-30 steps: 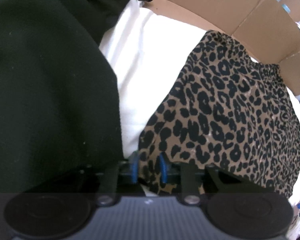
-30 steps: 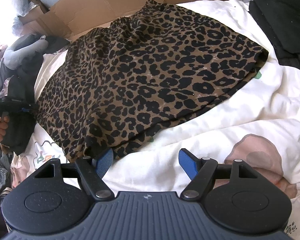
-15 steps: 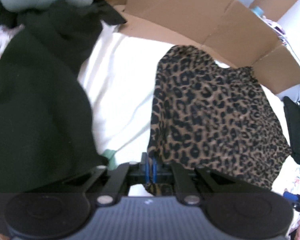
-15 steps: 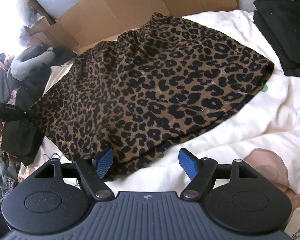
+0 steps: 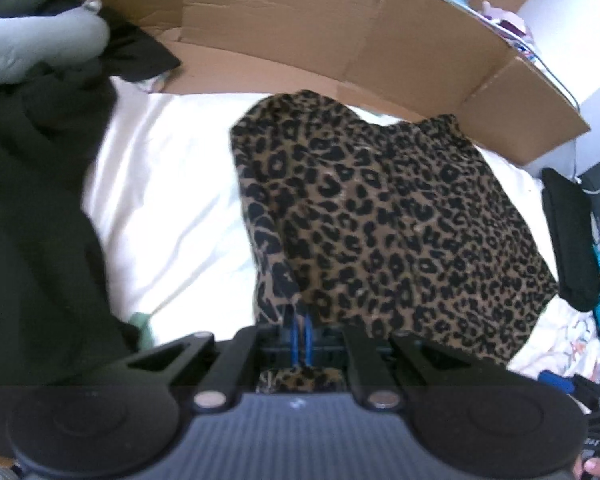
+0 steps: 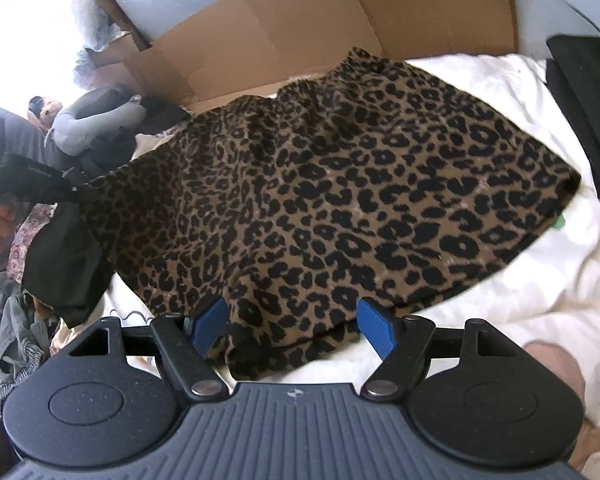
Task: Fold clothes
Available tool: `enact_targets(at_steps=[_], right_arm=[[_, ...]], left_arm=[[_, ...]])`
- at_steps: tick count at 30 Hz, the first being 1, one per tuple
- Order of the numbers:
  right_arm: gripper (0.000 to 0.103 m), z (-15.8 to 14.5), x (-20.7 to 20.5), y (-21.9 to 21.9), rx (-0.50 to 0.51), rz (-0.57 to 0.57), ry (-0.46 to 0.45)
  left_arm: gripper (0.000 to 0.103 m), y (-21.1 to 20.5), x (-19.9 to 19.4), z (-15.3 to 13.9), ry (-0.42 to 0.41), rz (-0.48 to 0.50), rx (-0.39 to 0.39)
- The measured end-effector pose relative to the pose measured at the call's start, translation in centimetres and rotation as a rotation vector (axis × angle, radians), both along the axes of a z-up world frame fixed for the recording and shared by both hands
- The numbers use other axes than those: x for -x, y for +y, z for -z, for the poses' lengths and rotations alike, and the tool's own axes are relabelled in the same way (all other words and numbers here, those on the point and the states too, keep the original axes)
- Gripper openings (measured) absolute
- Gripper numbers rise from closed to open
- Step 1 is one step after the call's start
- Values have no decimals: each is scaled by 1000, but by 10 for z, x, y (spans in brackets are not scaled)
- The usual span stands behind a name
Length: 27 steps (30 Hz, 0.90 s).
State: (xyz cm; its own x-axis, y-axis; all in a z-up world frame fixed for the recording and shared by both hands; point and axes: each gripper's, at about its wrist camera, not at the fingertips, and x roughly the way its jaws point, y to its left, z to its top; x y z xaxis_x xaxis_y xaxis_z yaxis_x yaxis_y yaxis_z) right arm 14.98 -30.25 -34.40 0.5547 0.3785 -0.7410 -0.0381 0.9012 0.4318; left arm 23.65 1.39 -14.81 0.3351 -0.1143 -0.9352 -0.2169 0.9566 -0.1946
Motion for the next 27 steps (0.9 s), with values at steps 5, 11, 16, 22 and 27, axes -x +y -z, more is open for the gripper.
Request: enact_targets(at_steps=[5,11,16,22,27], right_arm=[[78,-10,-15,-1,19,-11,-30],[78,-27,-36,8,47,-45,-66],[77,-41,-47,24,59,-94,-97],[69,-52,-61,38,35,-136,-118],[59,-60,-74,49,33,-176,-139]], left_arm=[[4,-24,-10,-8,-12,35,21],[4,-53,-17,-21,-18,90,35],[4,-73,-24,-29,-32,122,50],[4,-90,-30,-31,-45,126,94],[4,-97,-35,-28,-49,97,132]])
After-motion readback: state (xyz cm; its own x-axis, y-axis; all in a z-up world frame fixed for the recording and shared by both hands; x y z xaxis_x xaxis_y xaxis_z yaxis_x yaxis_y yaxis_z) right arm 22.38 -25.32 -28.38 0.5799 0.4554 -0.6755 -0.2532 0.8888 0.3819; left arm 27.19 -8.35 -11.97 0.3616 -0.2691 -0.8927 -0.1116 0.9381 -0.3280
